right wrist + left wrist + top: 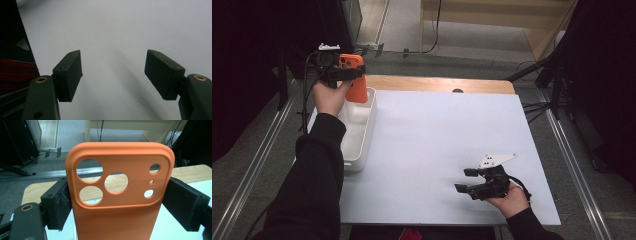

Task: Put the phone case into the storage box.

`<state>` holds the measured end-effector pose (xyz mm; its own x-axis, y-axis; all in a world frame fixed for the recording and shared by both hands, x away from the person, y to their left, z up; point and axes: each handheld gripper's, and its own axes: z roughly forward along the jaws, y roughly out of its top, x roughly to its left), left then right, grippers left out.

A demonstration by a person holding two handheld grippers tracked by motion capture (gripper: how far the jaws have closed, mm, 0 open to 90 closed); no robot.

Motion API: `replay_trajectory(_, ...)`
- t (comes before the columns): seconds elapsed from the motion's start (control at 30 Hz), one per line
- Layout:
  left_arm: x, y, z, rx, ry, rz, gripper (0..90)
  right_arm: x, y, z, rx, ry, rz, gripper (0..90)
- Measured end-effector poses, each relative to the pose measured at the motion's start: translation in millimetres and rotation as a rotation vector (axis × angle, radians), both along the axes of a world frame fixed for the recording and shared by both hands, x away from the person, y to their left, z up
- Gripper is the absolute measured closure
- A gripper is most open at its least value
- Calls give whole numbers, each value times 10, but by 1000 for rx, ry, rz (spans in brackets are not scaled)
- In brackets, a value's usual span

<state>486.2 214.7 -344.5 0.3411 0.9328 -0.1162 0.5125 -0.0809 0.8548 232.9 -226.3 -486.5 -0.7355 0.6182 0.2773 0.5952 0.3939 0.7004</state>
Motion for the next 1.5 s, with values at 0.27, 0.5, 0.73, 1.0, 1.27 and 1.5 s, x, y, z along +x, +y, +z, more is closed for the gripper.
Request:
replay_trajectory(0.27, 30, -30, -122, 4, 5, 2, 157, 6, 8, -6, -6, 5, 2, 290)
replay_trajectory(0.5, 74, -49, -194, 15, 11, 12, 156, -3, 15, -9, -4, 7, 7, 290)
replay_trajectory(0.73, 114, -84, -278, 32, 23, 17, 156, -6, 8, -10, -3, 7, 4, 290)
replay_trajectory(1.0, 149, -99, -406, 33, 47, 26, 156, -4, 9, -12, -4, 5, 6, 290)
replay_trajectory(1.27, 174, -62, -479, 47, 63, 39, 156, -3, 7, -13, -3, 6, 5, 290)
replay_trajectory(1.5, 202, -87, -572, 76, 92, 40, 155, -3, 9, -12, -2, 7, 7, 290)
